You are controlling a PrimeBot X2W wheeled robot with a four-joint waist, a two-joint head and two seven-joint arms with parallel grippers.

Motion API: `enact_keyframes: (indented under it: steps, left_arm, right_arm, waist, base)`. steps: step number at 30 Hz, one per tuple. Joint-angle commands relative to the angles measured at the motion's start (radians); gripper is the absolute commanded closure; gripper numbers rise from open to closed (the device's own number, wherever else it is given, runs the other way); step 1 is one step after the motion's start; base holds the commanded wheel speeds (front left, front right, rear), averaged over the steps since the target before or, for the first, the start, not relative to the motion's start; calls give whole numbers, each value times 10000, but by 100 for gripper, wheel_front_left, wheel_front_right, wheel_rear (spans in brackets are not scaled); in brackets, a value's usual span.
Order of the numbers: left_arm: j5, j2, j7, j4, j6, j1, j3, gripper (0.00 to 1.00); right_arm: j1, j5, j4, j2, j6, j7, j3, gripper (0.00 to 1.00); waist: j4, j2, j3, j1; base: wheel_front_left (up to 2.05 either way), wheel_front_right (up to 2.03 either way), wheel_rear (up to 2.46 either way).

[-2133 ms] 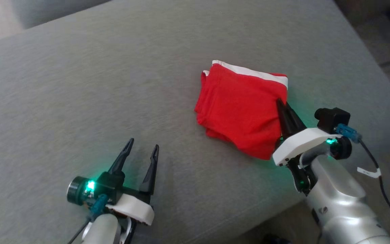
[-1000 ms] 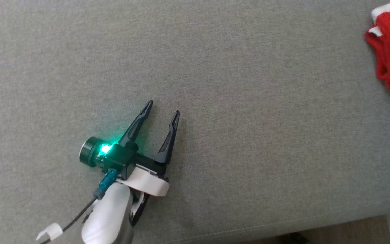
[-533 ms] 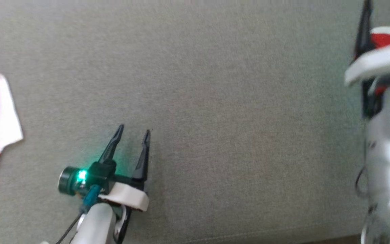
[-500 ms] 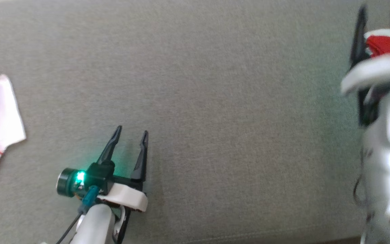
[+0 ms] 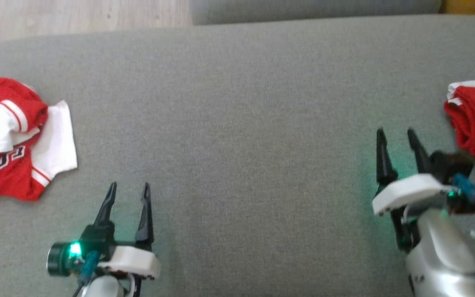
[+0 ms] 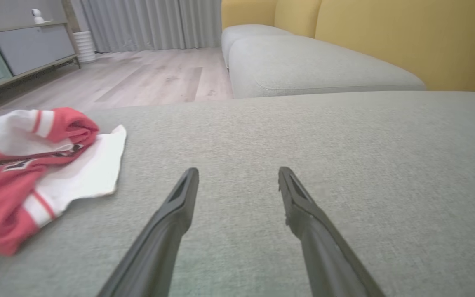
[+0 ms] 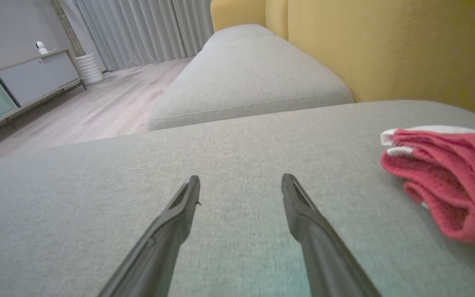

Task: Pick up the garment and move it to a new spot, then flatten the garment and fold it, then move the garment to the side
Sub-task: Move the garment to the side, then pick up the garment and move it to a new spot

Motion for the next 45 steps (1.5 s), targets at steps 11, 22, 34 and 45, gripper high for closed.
enact_keyframes:
  steps: [11, 22, 34, 45]
  left_arm:
    - [154, 56, -24, -537, 371, 690, 1103, 0]
    - [181, 49, -24, -560, 322, 877, 1168, 0]
    - [-95, 46, -24, -311, 435, 1057, 1536, 0]
    - [-417, 66, -24, -353, 255, 1031, 2783, 0]
  right_arm:
    - [1104, 827, -852, 75, -7, -93, 973, 0]
    - [1485, 905, -674, 75, -7, -93, 1091, 0]
    - [1672, 1304, -487, 75, -7, -93, 1456, 0]
    - [1372, 1288, -440, 76, -7, -93, 1930, 0]
  waist:
    - [-185, 0, -1045, 2]
    - [503, 0, -1136, 2]
    - [3337, 0, -1017, 2]
    - [4078, 0, -424, 2]
  base:
    - [0, 0, 0]
    - [0, 0, 0]
    - [0, 0, 0]
    - [0, 0, 0]
